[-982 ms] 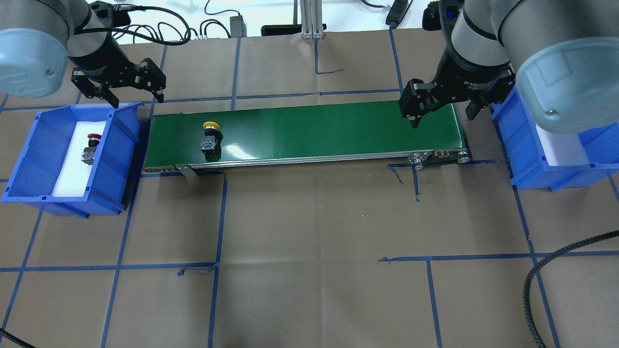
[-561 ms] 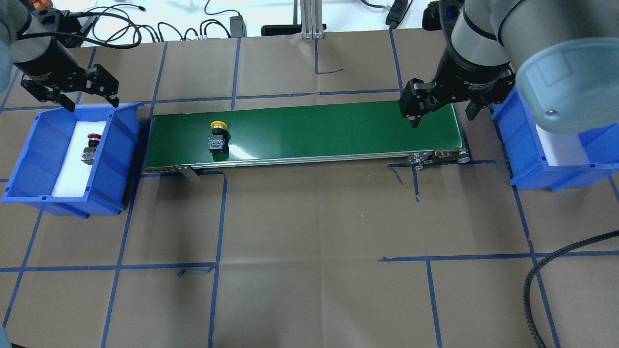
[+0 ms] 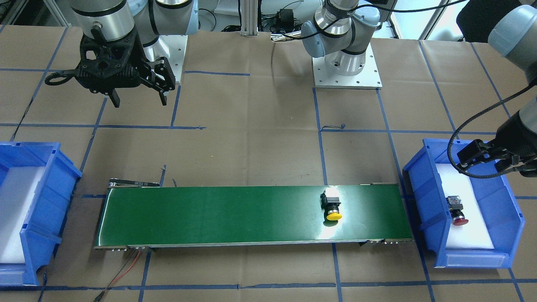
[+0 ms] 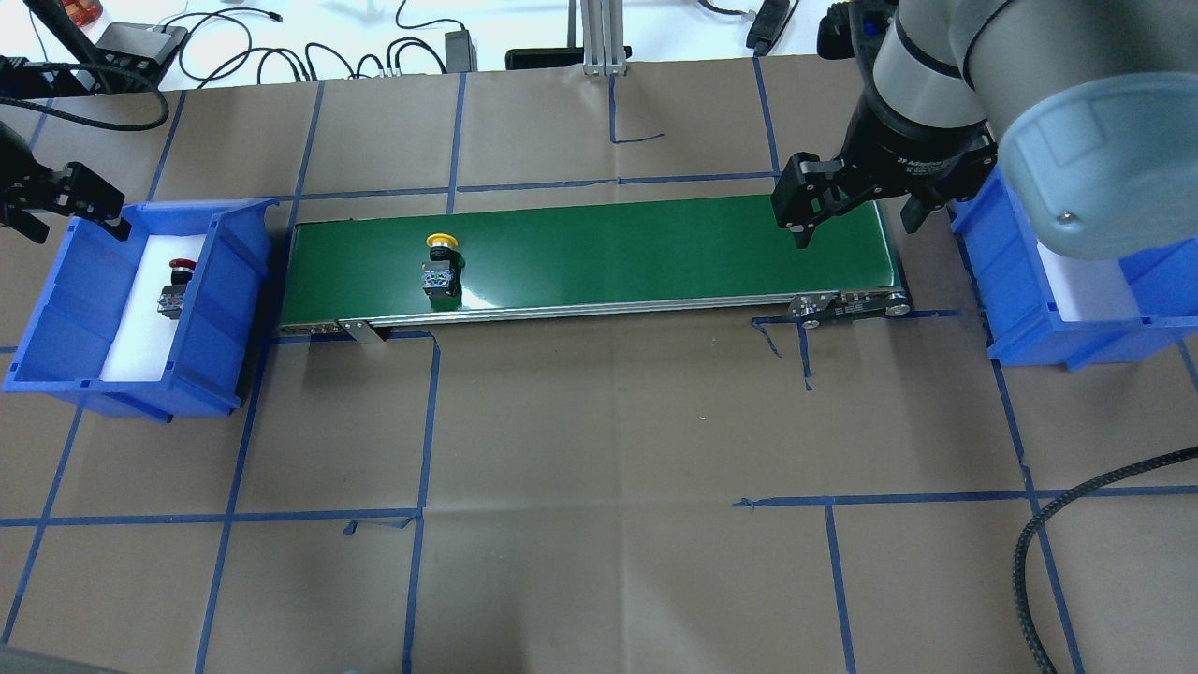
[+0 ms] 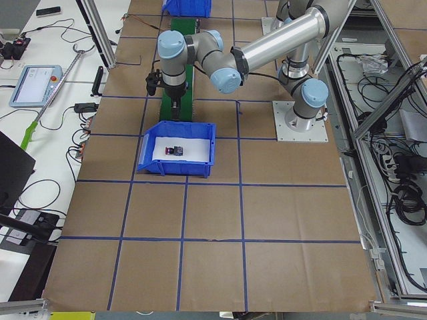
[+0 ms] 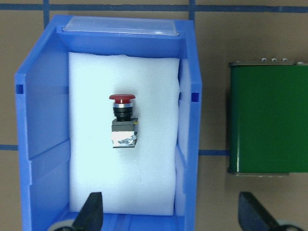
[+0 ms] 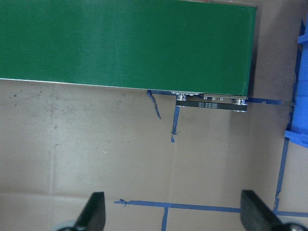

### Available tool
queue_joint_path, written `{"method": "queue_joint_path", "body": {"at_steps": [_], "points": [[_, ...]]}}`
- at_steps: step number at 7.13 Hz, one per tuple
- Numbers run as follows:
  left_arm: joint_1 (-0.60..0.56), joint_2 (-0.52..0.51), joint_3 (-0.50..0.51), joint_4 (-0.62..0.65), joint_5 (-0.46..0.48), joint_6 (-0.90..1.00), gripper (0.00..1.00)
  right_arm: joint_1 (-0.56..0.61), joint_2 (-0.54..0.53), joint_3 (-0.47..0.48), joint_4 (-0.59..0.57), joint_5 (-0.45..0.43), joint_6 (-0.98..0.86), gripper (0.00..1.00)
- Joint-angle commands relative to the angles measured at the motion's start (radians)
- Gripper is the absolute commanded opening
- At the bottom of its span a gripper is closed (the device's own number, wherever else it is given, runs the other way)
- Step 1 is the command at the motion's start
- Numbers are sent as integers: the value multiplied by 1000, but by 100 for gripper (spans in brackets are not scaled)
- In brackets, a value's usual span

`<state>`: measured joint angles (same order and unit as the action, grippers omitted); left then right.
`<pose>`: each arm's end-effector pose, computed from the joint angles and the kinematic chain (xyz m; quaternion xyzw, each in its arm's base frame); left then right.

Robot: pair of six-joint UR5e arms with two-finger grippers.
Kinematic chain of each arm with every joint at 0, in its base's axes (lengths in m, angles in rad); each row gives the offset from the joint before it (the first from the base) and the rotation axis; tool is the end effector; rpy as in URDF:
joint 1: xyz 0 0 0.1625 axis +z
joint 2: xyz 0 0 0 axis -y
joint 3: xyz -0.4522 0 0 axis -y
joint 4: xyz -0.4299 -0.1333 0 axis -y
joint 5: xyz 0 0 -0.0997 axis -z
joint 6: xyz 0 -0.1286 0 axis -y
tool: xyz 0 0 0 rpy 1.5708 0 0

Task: Transport two buttons from left to right
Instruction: 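Move the left gripper back over the bin toward the red-capped button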

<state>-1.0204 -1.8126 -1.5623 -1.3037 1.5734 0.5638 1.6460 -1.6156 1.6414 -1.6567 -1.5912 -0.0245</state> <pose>0.2165 -0.6069 0.3770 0.0067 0.9998 -0.0137 0.0100 0.1691 -0.5055 0.4808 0.0495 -0.9983 0.0303 0.0094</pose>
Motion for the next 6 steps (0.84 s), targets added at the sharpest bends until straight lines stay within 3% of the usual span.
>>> {"method": "queue_joint_path", "body": {"at_steps": [1, 4, 6], "points": [[26, -45, -22, 59, -1, 38, 100, 0, 0, 0, 0, 0, 0, 100], [22, -146, -56, 188, -10, 31, 99, 1, 0, 0, 0, 0, 0, 100], [17, -175, -143, 355, -12, 27, 99, 0, 0, 0, 0, 0, 0, 100]]}}
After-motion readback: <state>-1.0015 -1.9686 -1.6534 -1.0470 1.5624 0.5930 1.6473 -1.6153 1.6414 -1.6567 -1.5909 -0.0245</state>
